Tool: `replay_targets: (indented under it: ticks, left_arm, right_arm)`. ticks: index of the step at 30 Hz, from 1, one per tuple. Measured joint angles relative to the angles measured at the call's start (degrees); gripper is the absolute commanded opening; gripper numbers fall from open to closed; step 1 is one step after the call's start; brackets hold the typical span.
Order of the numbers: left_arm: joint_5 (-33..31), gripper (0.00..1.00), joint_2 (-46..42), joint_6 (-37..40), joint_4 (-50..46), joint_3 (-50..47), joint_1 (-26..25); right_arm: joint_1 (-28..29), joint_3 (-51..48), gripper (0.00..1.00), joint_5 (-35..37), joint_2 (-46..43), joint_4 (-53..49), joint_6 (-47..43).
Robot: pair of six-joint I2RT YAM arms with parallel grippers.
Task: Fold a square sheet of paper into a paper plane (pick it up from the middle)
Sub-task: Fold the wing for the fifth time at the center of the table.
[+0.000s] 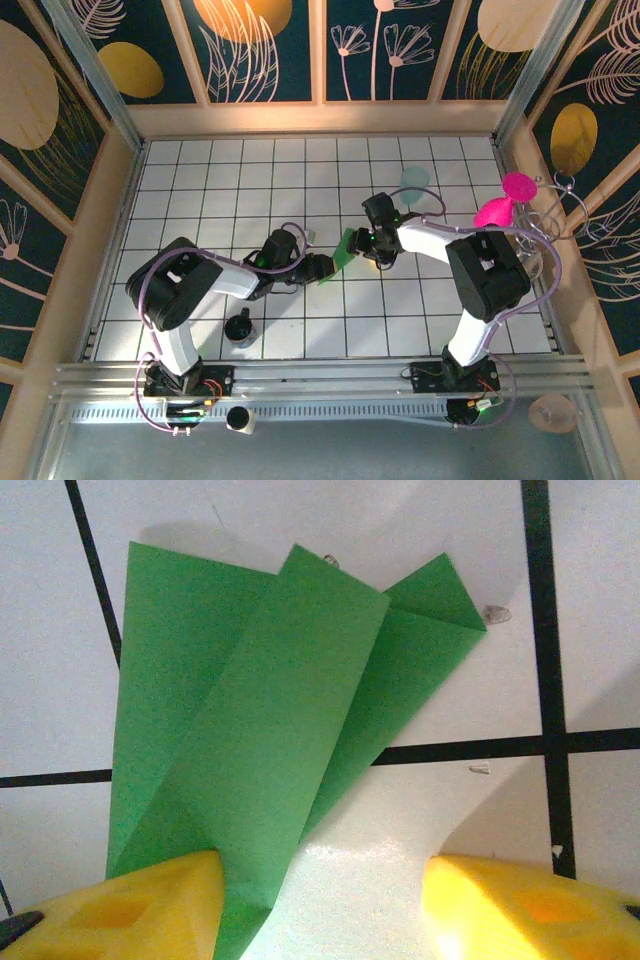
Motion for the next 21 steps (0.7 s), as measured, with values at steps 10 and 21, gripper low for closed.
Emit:
replay_targets:
  ticks: [10, 21]
  left_arm:
    - [-4.5, 0.47, -2.6, 11.1, -6.2, 1.7, -0.3]
    - [-11.7, 0.54, -3.3, 32.5, -12.8, 5.2, -4.1]
  right_arm:
    - [0.0, 0.8, 0.59, 0.0, 0.5, -1.0, 0.4]
    - [0.0, 1.4, 0.59, 0.0, 0.8, -1.8, 0.4]
